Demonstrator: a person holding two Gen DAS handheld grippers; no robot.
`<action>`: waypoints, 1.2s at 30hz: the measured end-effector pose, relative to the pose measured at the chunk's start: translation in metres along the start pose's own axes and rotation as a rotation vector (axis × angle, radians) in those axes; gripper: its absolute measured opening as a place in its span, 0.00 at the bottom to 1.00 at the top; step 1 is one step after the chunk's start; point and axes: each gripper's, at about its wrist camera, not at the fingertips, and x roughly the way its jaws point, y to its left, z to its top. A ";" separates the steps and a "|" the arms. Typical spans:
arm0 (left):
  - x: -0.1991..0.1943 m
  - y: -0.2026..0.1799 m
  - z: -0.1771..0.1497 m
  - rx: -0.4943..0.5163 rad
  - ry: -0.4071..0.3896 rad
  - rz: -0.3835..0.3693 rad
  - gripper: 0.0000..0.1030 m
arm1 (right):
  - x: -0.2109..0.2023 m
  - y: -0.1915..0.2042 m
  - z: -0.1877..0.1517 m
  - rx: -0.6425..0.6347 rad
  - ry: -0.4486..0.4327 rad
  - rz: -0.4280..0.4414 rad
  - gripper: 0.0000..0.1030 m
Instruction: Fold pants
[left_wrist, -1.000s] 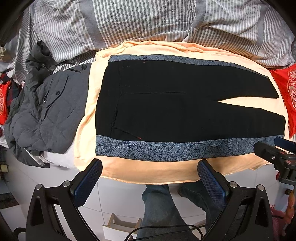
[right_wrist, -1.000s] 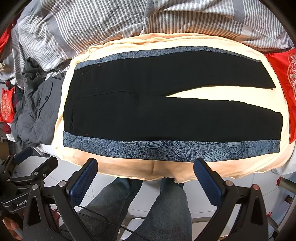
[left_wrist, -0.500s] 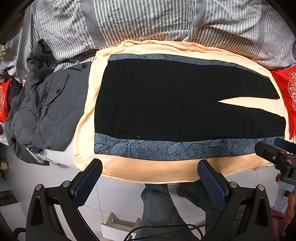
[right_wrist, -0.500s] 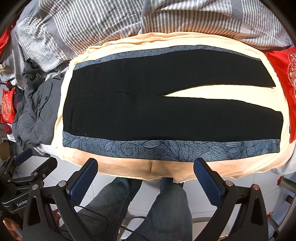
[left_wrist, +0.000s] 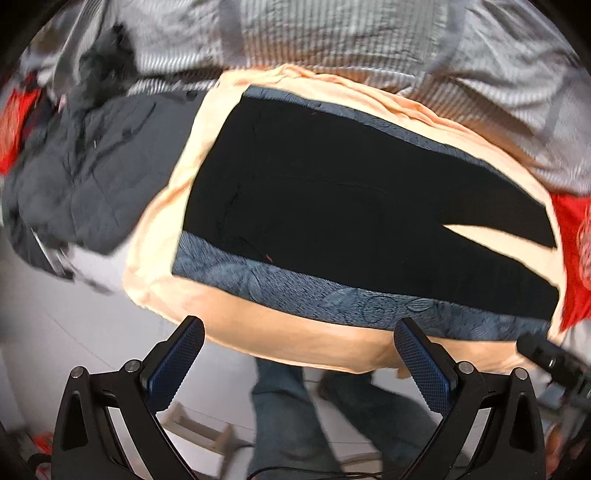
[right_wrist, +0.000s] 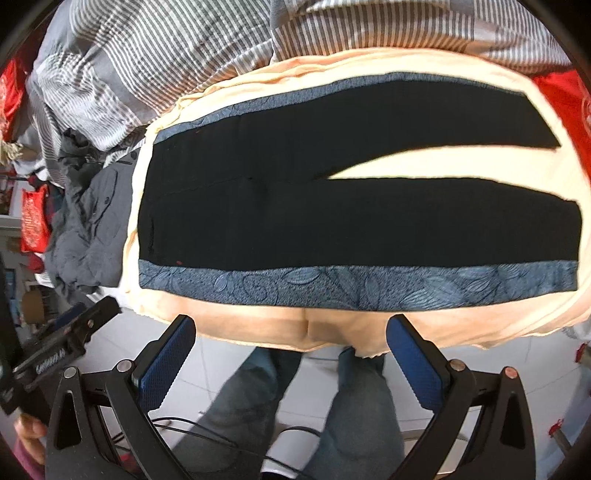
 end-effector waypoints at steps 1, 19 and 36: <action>0.004 0.001 -0.001 -0.017 0.006 -0.009 1.00 | 0.004 -0.003 -0.002 0.007 0.006 0.025 1.00; 0.119 0.061 -0.001 -0.122 0.024 -0.160 1.00 | 0.177 -0.057 -0.042 0.403 -0.001 0.471 0.84; 0.141 0.093 -0.012 -0.205 0.055 -0.330 1.00 | 0.198 -0.087 -0.039 0.632 -0.090 0.865 0.08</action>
